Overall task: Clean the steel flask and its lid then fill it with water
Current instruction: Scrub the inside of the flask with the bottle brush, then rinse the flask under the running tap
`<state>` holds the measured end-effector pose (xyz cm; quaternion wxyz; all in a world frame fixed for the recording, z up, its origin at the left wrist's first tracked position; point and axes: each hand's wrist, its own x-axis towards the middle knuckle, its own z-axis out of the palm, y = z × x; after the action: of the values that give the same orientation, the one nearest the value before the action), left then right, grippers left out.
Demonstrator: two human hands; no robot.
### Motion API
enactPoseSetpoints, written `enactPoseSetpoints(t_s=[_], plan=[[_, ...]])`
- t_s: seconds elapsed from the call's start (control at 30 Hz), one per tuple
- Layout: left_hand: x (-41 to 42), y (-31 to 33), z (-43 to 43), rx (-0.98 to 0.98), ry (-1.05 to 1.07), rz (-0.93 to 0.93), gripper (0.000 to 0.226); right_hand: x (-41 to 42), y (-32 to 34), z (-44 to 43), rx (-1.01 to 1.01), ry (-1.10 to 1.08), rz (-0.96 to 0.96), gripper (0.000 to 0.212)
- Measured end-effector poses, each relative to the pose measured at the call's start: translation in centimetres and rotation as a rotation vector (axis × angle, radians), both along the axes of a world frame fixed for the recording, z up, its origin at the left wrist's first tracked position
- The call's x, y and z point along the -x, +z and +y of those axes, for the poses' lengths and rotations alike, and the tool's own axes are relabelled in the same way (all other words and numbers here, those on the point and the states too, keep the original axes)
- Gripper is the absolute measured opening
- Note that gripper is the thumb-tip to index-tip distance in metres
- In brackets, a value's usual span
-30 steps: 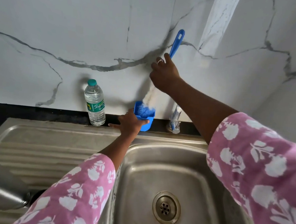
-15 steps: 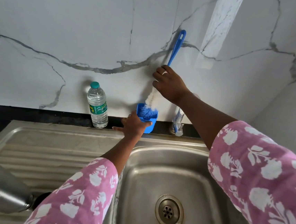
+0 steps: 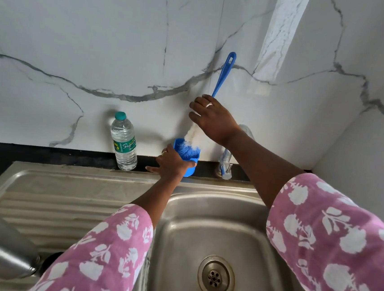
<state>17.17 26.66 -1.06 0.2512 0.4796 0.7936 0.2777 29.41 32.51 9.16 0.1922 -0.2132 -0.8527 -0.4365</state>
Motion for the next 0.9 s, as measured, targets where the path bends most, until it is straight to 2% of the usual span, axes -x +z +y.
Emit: enactPoseSetpoints(t_s=[0.1, 0.17, 0.23, 0.33, 0.4, 0.47, 0.53, 0.6, 0.7, 0.77, 0.83, 0.9], plan=[[0.0, 0.7, -0.5, -0.034, 0.004, -0.005, 0.087, 0.4, 0.7, 0.0, 0.012, 0.014, 0.042, 0.037], [0.2, 0.8, -1.1, -0.116, 0.016, -0.041, 0.083, 0.8, 1.1, -0.4, 0.013, 0.030, 0.092, 0.023], [0.5, 0.8, -2.0, -0.271, 0.044, -0.079, 0.074, 1.1, 1.3, -1.4, 0.059, 0.021, 0.160, 0.012], [1.1, 0.6, -5.1, -0.525, 0.133, -0.198, 0.056, 2.6, 0.2, -4.2, 0.194, 0.027, 0.392, 0.019], [1.7, 0.3, -7.9, -0.644, 0.218, -0.262, 0.047, 4.2, -1.3, -7.3, 0.322, 0.040, 0.549, 0.014], [2.4, -0.2, -10.5, -0.750, 0.296, -0.241, 0.045, 5.7, -3.3, -10.0, 0.493, 0.019, 0.646, 0.014], [3.6, -0.7, -13.3, -0.860, 0.354, -0.175, 0.047, 7.3, -5.1, -13.2, 0.826, -0.041, 0.702, 0.021], [5.2, -1.1, -15.7, -0.976, 0.391, -0.045, 0.047, 9.2, -6.5, -15.9, 1.135, -0.091, 0.692, 0.033], [8.3, -1.8, -19.1, -1.126, 0.432, 0.237, 0.045, 12.5, -7.8, -19.5, 1.387, -0.076, 0.635, 0.045], [10.8, -2.1, -21.1, -1.182, 0.524, 0.360, 0.049, 14.6, -8.3, -21.4, 1.514, -0.043, 0.531, 0.052], [13.1, -2.2, -22.8, -1.156, 0.683, 0.432, 0.059, 16.8, -8.7, -22.8, 1.592, -0.008, 0.410, 0.061], [15.0, -1.9, -24.0, -1.062, 0.819, 0.408, 0.074, 18.8, -8.7, -23.9, 1.638, 0.027, 0.347, 0.067]])
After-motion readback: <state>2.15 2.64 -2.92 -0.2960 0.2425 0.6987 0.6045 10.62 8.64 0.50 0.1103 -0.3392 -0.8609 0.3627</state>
